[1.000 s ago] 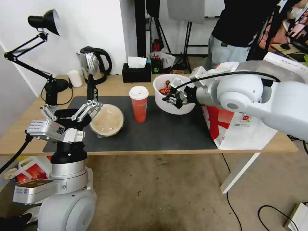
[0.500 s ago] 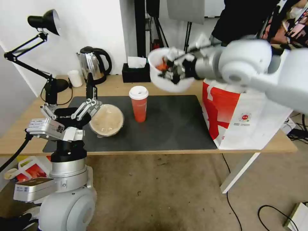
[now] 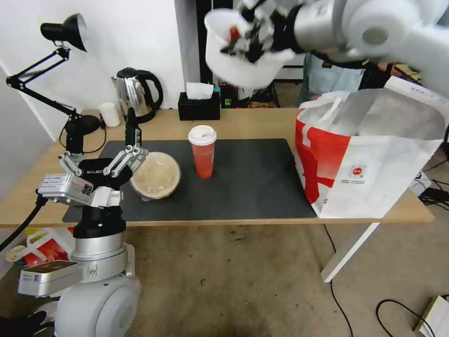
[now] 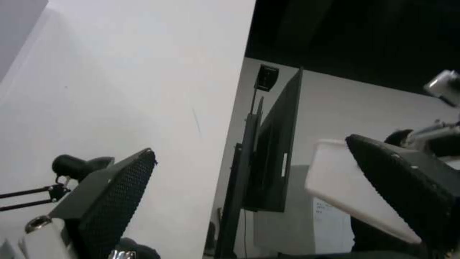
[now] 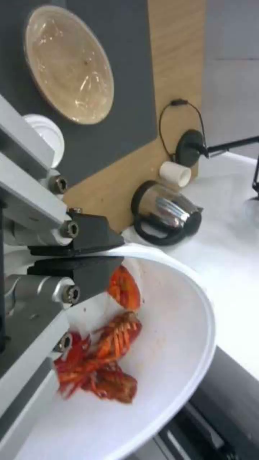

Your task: Pick up the trash from the table and place it into the takeout bag.

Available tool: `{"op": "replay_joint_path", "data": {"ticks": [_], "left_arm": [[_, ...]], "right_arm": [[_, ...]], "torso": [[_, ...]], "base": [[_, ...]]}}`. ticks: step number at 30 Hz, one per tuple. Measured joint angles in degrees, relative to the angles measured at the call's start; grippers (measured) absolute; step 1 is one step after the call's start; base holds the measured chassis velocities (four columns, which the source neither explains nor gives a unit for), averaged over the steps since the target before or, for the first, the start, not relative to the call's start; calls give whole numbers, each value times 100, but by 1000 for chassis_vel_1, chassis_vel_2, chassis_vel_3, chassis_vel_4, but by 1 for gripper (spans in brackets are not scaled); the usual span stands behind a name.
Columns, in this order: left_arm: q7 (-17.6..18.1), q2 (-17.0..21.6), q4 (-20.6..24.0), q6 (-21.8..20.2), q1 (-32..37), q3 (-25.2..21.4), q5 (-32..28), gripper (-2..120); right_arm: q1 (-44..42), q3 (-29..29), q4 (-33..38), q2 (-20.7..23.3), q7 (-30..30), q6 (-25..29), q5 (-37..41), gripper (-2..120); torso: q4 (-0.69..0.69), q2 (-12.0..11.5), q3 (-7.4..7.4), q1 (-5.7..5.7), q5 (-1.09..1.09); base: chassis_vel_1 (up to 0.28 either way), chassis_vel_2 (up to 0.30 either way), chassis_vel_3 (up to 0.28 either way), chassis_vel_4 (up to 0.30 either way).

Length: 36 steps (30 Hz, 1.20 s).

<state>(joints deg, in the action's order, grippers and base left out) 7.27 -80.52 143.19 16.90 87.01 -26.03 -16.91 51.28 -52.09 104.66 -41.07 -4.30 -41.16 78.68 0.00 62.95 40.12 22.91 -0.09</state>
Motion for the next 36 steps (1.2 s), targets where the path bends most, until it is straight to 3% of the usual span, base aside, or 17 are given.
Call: {"op": "replay_joint_path", "data": {"ticks": [12, 24, 36], "left_arm": [[-1, 61, 3, 3, 18, 6, -32, 100], [-2, 142, 5, 7, -54, 51, -77, 100], [-6, 140, 6, 9, -53, 104, -77, 100]], "right_arm": [[592, -629, 14, 515, -204, -8, 47, 0], [853, -1070, 252, 1401, -387, -13, -91, 0], [983, -1409, 232, 1777, -638, -15, -508, 0]], "torso": [[0, 0, 0, 0, 2], [0, 0, 0, 0, 2], [0, 0, 0, 0, 0]], "base": [[0, 0, 0, 0], [0, 0, 0, 0], [0, 0, 0, 0]]}}
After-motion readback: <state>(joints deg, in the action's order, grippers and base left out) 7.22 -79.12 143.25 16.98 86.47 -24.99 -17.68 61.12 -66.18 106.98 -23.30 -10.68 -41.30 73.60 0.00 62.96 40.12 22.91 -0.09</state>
